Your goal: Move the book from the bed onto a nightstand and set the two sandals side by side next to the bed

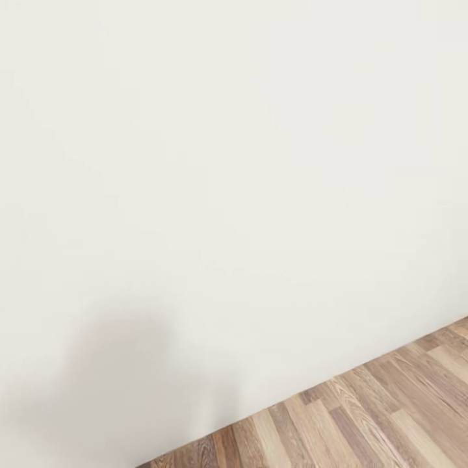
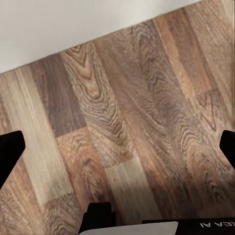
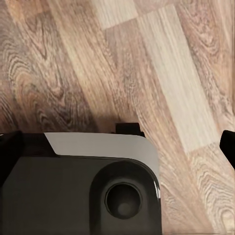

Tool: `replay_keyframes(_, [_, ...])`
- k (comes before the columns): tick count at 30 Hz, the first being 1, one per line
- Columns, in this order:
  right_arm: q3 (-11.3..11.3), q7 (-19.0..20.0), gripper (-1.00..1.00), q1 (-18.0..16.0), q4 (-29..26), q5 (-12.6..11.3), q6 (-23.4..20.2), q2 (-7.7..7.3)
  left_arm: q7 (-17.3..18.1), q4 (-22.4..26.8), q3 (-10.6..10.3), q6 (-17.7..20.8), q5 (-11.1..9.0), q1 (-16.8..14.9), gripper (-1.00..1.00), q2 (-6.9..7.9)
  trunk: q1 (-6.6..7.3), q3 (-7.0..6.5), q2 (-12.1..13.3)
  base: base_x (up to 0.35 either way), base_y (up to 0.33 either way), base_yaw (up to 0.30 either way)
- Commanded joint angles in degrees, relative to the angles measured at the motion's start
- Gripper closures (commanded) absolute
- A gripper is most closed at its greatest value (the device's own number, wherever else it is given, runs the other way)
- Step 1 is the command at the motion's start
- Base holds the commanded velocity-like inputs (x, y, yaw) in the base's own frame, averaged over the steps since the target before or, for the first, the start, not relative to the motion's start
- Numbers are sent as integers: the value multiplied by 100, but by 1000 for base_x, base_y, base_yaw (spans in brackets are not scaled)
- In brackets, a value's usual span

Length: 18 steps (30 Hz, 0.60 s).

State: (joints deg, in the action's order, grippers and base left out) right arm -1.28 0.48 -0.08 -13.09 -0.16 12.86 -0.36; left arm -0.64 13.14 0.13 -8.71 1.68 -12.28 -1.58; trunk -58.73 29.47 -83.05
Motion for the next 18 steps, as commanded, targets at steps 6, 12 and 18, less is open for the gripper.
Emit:
replay_keyframes(6, [-13,5,-100,-1,-1,-2,15,1,-7,-4,3,-18,17,-3,-100,-1,0,5,-3,0,0,-283])
replay_keyframes(12, [-13,5,-100,-1,-1,-2,15,1,-7,-4,-3,-20,18,-3,-100,-1,0,5,-3,0,0,-283])
replay_keyframes(18, [-13,5,-100,-1,-1,-2,15,1,-7,-4,-3,-21,19,-3,-100,-1,0,5,-3,0,0,-283])
